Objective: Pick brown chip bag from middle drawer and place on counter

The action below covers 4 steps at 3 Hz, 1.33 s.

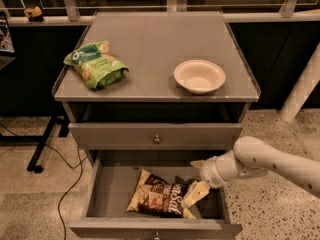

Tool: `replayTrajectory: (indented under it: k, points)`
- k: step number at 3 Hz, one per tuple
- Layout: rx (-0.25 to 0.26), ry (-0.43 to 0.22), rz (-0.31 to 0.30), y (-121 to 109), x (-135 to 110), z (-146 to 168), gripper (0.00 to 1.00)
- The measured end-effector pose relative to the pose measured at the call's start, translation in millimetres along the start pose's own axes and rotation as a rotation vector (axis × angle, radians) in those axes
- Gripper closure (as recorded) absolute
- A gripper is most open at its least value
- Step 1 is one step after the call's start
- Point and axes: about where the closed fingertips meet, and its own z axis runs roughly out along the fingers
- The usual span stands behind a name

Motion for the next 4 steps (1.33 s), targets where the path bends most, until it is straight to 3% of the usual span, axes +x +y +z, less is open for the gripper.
replayTrajectory:
  k: [2,4]
  points:
    - [0.015,-0.001,0.012,0,4,4,0.00]
    - [0.028,-0.014,0.061,-16,31,32,0.00]
